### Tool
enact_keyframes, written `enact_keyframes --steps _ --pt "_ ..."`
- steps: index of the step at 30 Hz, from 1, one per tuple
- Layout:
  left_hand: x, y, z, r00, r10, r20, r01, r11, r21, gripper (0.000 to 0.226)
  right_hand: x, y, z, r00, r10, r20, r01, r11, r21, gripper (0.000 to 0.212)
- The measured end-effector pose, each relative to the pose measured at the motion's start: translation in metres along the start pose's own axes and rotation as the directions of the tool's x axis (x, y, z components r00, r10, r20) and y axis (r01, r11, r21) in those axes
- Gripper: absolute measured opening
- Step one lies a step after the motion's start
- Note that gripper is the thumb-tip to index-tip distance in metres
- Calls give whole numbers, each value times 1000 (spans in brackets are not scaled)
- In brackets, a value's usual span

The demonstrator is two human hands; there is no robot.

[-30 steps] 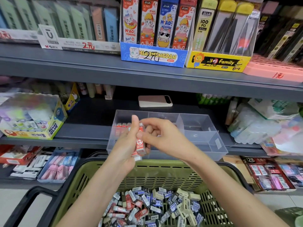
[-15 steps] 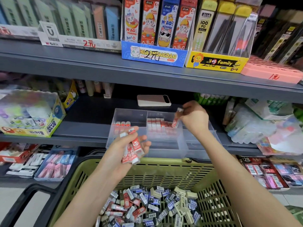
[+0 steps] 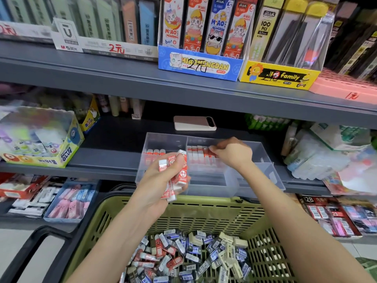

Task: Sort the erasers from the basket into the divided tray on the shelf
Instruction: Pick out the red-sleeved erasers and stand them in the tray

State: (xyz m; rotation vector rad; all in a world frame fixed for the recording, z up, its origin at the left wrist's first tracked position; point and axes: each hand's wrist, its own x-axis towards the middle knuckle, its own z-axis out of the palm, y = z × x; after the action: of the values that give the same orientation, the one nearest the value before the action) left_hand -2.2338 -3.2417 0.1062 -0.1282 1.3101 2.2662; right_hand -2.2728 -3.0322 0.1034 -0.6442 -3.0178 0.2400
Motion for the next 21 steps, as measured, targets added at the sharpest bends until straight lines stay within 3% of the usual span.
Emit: enact_keyframes --steps 2,3,5,6,8,10,12,14,17,21 --pt "1 0 2 1000 21 -7 -21 999 37 62 -14 0 -6 986 -81 -144 87 995 38 36" --pt "1 0 3 1000 27 -11 -26 998 53 63 -24 -2 -11 978 -128 -168 161 966 202 33" --pt "2 0 5 999 30 -11 -29 997 70 69 -45 -12 -24 961 -269 -63 242 707 664 23" --pt "2 0 7 1000 30 -3 -29 997 78 74 -55 -17 -30 931 -364 12 214 574 790 19" --pt "2 0 11 999 25 31 -28 994 106 80 -69 -23 -33 879 -470 80 193 504 842 18" --pt "1 -1 16 998 19 54 -25 993 114 78 -75 -23 -32 877 -474 84 165 461 872 15" --pt "2 0 19 998 0 56 -4 997 76 66 -71 -16 -37 898 -434 75 76 320 944 14" --pt "2 2 18 997 -54 52 54 999 -6 46 -56 1 -46 954 -299 37 32 223 974 17" --pt "1 5 13 993 -113 31 116 984 -134 28 -21 28 -50 997 -1 -74 68 402 913 22" --pt "0 6 10 990 -140 2 139 975 -176 15 9 34 -35 998 7 -58 37 693 720 17"
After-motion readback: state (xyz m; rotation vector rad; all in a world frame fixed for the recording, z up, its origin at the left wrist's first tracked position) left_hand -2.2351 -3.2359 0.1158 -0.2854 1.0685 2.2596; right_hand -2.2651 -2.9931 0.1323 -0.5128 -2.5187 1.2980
